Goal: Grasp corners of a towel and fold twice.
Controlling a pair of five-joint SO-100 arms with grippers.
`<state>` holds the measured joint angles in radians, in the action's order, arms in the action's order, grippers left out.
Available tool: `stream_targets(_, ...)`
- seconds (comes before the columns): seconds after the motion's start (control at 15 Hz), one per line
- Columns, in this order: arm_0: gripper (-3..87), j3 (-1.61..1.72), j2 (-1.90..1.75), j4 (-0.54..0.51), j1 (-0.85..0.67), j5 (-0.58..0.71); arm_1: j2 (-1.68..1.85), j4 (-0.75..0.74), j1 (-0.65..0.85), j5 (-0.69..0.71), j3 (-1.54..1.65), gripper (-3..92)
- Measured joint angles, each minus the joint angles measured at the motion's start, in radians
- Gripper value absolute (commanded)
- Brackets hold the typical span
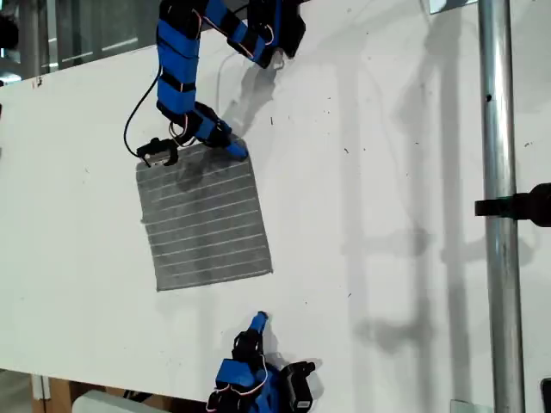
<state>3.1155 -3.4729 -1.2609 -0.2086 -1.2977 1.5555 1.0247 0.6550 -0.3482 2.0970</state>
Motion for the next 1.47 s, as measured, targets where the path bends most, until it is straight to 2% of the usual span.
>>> stream_targets(0.07, -2.7, 0.000, 0.000, 0.000, 0.000, 0.000, -0.020, 0.002, 0.002, 0.000, -0.017, 24.7)
stream_targets(0.13, -2.7, 0.000, 0.000, 0.000, 0.000, 0.000, -0.040, 0.006, 0.003, 0.008, -0.035, 10.8)
stream_targets(0.2, -2.7, 0.000, 0.000, 0.000, 0.000, 0.000, -0.051, 0.012, 0.003, 0.011, -0.048, 6.6)
stream_targets(0.33, -2.3, 0.000, 0.000, 0.000, 0.000, -0.009, -0.055, 0.009, 0.003, 0.011, -0.066, 5.4)
stream_targets(0.47, -0.8, 0.000, 0.000, 0.000, 0.000, -0.037, -0.063, 0.009, 0.003, 0.011, -0.078, -0.2)
stream_targets(0.73, -2.9, -0.040, 0.025, 0.067, 0.009, -0.100, -0.063, 0.009, -0.012, 0.011, -0.078, -0.2)
stream_targets(0.87, -2.9, -0.232, 0.245, 0.083, 0.038, -0.094, -0.063, 0.009, -0.018, 0.011, -0.078, -0.2)
stream_targets(1.0, -2.9, -0.572, 0.669, 0.064, 0.052, -0.009, -0.063, 0.009, -0.021, 0.011, -0.078, -0.2)
stream_targets(1.07, -2.9, -0.770, 0.899, 0.028, 0.051, 0.069, -0.063, 0.009, -0.023, 0.011, -0.078, -0.2)
stream_targets(1.2, -2.9, -1.207, 1.339, -0.118, 0.040, 0.245, -0.063, 0.006, -0.025, 0.011, -0.078, -0.2)
stream_targets(1.27, -0.6, -1.422, 1.543, -0.178, 0.029, 0.341, -0.063, 0.006, -0.026, 0.011, -0.078, -0.2)
stream_targets(1.33, 21.2, -1.620, 1.712, -0.235, 0.018, 0.422, -0.063, 0.006, -0.029, 0.011, -0.078, -0.2)
stream_targets(1.4, 31.9, -1.792, 1.855, -0.305, 0.005, 0.486, -0.063, 0.005, -0.029, 0.011, -0.078, -0.2)
stream_targets(1.47, 34.8, -1.931, 1.970, -0.351, -0.006, 0.525, -0.063, 0.003, -0.029, 0.011, -0.077, -0.2)
